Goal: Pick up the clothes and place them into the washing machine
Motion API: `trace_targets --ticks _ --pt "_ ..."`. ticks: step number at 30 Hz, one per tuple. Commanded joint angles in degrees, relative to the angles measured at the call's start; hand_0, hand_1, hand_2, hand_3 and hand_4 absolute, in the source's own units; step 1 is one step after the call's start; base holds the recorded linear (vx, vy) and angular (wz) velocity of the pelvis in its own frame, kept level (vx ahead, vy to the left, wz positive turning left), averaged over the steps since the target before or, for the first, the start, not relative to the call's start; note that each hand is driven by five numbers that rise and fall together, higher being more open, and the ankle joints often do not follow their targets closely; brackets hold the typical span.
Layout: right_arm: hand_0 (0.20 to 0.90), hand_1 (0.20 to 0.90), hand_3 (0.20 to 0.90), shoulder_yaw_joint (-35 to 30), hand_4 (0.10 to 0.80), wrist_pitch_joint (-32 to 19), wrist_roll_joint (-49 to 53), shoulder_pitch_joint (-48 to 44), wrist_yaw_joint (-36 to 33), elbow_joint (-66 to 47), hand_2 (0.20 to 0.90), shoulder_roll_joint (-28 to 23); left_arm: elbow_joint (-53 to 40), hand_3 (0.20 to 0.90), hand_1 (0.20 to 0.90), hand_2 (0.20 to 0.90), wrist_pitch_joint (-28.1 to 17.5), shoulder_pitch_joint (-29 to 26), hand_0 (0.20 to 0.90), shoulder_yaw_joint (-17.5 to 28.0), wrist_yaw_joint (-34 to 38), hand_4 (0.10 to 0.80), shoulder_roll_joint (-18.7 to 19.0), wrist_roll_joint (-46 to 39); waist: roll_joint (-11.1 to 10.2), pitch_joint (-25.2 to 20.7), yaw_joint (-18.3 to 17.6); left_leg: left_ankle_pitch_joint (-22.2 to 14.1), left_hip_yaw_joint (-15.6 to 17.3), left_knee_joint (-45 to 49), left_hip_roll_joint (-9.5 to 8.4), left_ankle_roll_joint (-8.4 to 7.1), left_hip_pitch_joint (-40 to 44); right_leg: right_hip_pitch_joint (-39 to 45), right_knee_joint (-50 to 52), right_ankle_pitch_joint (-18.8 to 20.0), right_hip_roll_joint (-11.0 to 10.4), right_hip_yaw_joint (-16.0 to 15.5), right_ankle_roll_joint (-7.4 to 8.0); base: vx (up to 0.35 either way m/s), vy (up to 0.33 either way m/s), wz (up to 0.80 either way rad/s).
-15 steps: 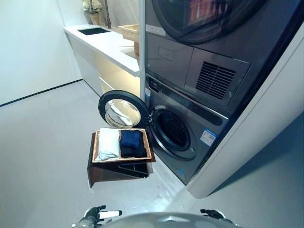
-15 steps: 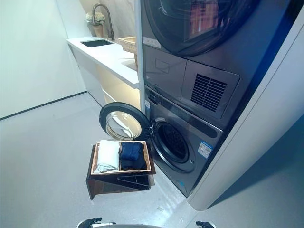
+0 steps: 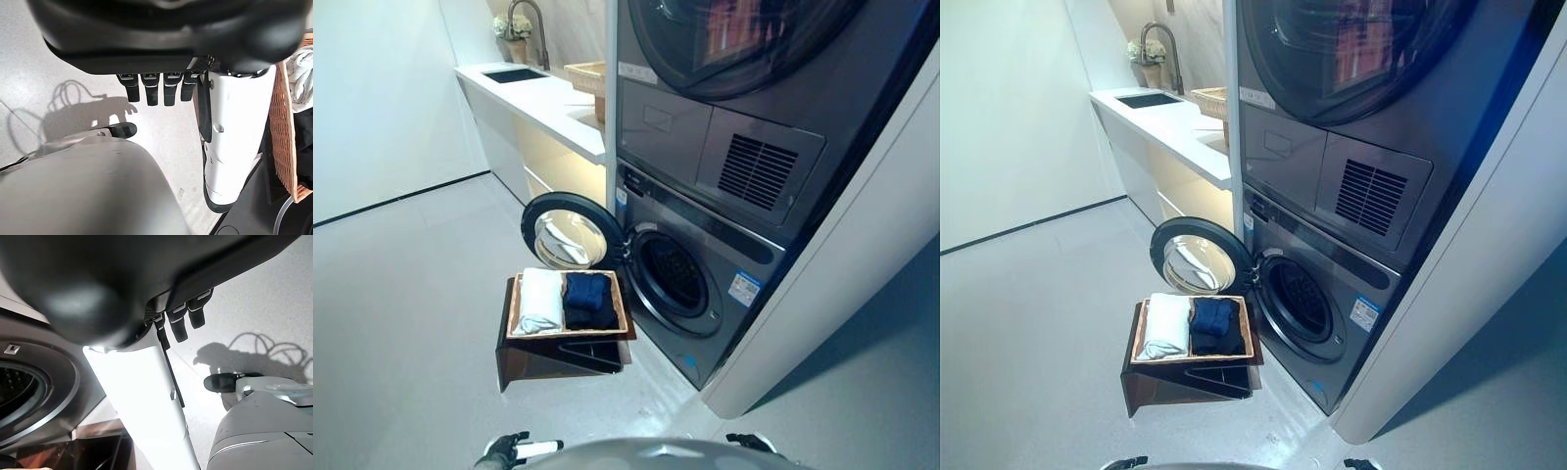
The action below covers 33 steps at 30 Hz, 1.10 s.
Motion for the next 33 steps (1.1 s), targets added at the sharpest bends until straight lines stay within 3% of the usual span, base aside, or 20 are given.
trace_targets --ticks 1,15,19,22,23,24,26,29,30,32,33 --pt "0.9 0.9 0.9 3.0 0.8 0.2 -2.4 -4.2 -0.3 3.9 0.9 1.8 1.1 0.9 0.9 0.9 -1.7 -4.4 0.9 -0.1 0.3 0.8 -2.9 0.0 -0.7 5.1 0.3 -5.0 0.6 -0.1 -6.94 2.84 2.9 0.7 0.1 -2.6 4.3 -3.6 -2.84 -0.003 -0.033 -0.01" --pt "0.9 0.9 0.9 2.1 0.8 0.1 -0.2 -5.4 -0.2 3.1 0.9 0.3 0.0 0.9 0.9 0.9 -1.6 -6.5 0.9 -0.9 1.0 0.8 -2.2 -0.4 -1.0 7.2 0.3 -4.1 -0.3 1.6 -5.34 2.07 1.7 -0.8 2.6 -4.1 6.1 -3.7 -4.59 0.009 -0.072 0.01" --pt "0.9 0.9 0.9 2.2 0.8 -0.5 0.8 -5.5 0.0 2.2 0.9 0.0 -1.3 0.9 0.9 0.9 -1.9 -7.4 0.9 -0.7 1.3 0.8 -2.1 -1.5 -2.4 9.4 0.7 -6.1 -0.3 13.5 -5.57 1.04 -3.4 -0.9 4.4 -5.2 6.2 -3.4 -5.9 0.017 -0.138 0.03" --pt "0.9 0.9 0.9 2.8 0.8 -0.7 0.9 -6.3 -0.3 0.9 0.9 -1.1 -3.2 0.9 0.9 0.9 -2.5 -9.4 0.9 -1.0 2.0 0.8 -2.0 -3.0 -3.4 13.4 1.6 -2.9 0.2 26.0 -6.81 0.26 -12.1 -0.7 5.5 -5.4 5.9 -3.8 -6.74 -0.03 -0.106 0.09" --pt "0.9 0.9 0.9 2.8 0.8 -0.7 0.9 -6.3 -0.3 0.9 0.9 -1.1 -3.2 0.9 0.9 0.9 -2.5 -9.4 0.9 -1.0 2.0 0.8 -2.0 -3.0 -3.4 13.4 1.6 -3.0 0.1 26.3 -6.76 0.26 -12.3 -0.8 5.6 -5.4 6.0 -3.9 -6.75 0.033 -0.05 0.28" --pt "0.9 0.9 0.9 2.9 0.8 -0.5 0.7 -6.5 -0.4 1.3 0.9 -1.6 -3.0 0.9 0.9 0.9 -2.4 -9.4 0.9 -0.9 1.9 0.8 -2.1 -3.7 -3.1 13.4 1.3 -2.6 1.9 21.7 -5.54 0.48 -13.7 -0.6 5.1 -6.1 6.1 -4.4 -6.62 0.166 0.023 0.36" --pt "0.9 0.9 0.9 1.8 0.8 -0.3 1.7 -6.1 -1.0 2.7 0.9 -2.0 -2.7 0.9 0.9 0.9 -2.5 -9.0 0.9 0.4 2.8 0.8 -1.5 -5.1 -2.5 13.1 2.5 2.0 1.5 11.6 -2.94 -0.02 -15.5 0.8 4.3 -6.9 7.0 -4.5 -6.14 0.272 0.056 0.21" --pt "0.9 0.9 0.9 0.3 0.8 -0.2 3.2 -5.1 -1.5 4.0 0.9 -2.1 -1.1 0.9 0.9 0.9 -2.3 -8.1 0.9 2.1 3.0 0.8 -1.4 -6.7 -2.5 12.5 3.2 4.8 1.4 2.1 0.38 -0.98 -15.9 2.9 3.9 -9.1 7.1 -3.3 -5.21 0.249 0.096 0.28" --pt "0.9 0.9 0.9 0.3 0.8 -0.2 3.2 -5.1 -1.5 4.0 0.9 -2.1 -1.1 0.9 0.9 0.9 -2.3 -8.1 0.9 2.1 3.0 0.8 -1.4 -6.7 -2.5 12.5 3.2 4.8 1.4 2.0 0.38 -0.98 -15.9 2.9 3.9 -9.1 7.1 -3.3 -5.21 0.222 0.109 0.22" --pt "0.9 0.9 0.9 -0.9 0.8 0.2 3.7 -4.1 -1.2 4.9 0.9 -2.0 -1.0 0.9 0.9 0.9 -2.4 -7.4 0.9 3.5 3.0 0.8 -1.4 -8.5 -2.3 11.4 3.6 6.0 3.1 2.1 2.35 -1.66 -16.0 5.1 4.0 -10.8 6.3 -2.5 -4.34 0.397 0.279 -0.23" --pt "0.9 0.9 0.9 -2.1 0.8 0.5 4.1 -3.1 -1.0 5.7 0.9 -1.9 -1.2 0.9 0.9 0.9 -2.3 -7.2 0.9 3.9 3.0 0.8 -1.1 -8.4 -2.2 10.1 4.2 6.4 4.6 4.5 2.98 -1.5 -16.1 7.0 4.6 -12.2 4.6 -2.9 -3.59 0.521 0.432 -0.47"
